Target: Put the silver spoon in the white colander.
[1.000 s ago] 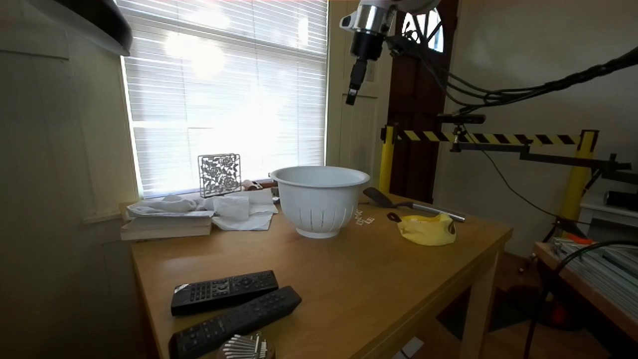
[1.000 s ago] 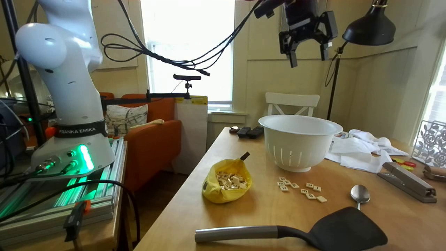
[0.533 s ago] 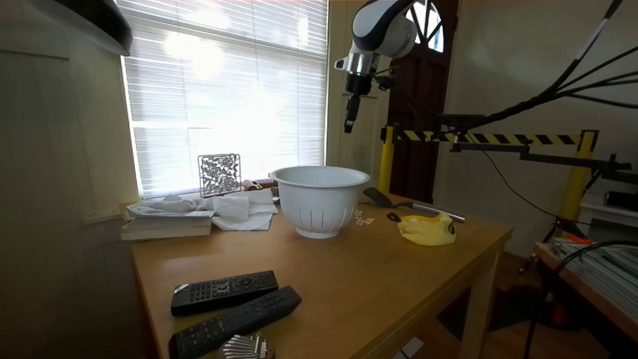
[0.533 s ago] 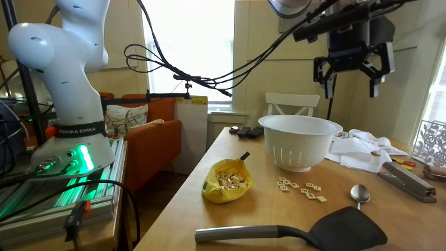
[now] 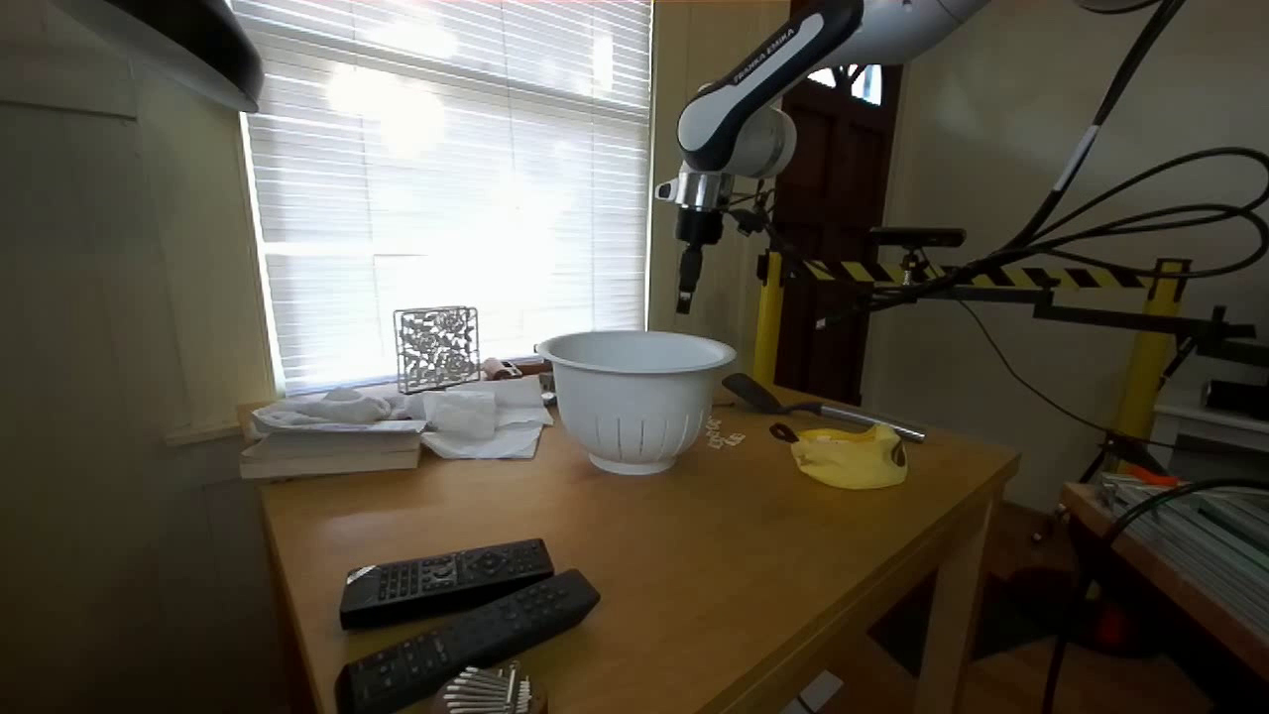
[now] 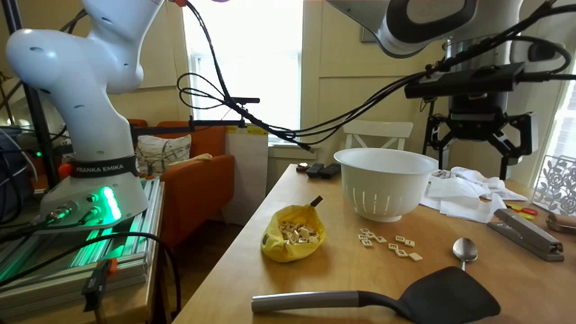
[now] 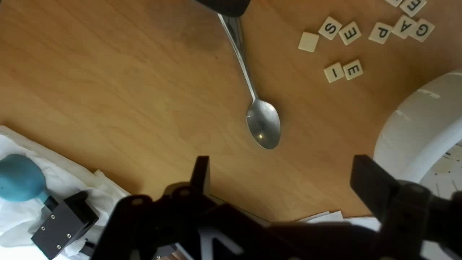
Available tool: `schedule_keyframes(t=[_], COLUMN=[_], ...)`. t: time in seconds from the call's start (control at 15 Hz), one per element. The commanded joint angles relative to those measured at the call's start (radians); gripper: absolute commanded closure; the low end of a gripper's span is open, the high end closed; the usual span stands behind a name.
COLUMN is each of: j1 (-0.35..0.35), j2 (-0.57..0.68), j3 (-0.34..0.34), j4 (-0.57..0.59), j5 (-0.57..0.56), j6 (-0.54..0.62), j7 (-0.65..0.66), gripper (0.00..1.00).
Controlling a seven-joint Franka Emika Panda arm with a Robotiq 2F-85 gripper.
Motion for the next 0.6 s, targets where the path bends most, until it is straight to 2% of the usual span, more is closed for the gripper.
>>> schedule_keyframes(t=[0.0,0.07,0.13,0.33,0.53], j1=[-0.02,-0.027,-0.04,-0.074,-0.131], j2=[0.003,0.008,0.017,0.05,0.097], j3=[0.025,0.03,0.038,0.051,0.094], j4=[0.005,-0.016,-0.009,-0.018,-0.004], j5=[-0.009,0.004,0.014,0.019,0.035], j6=[-0.004,0.082,0.064,0.108,0.108], j7=[-0.01,-0.023,-0.028,-0.062,-0.125], gripper=[0.0,0.0,0.0,0.0,0.0])
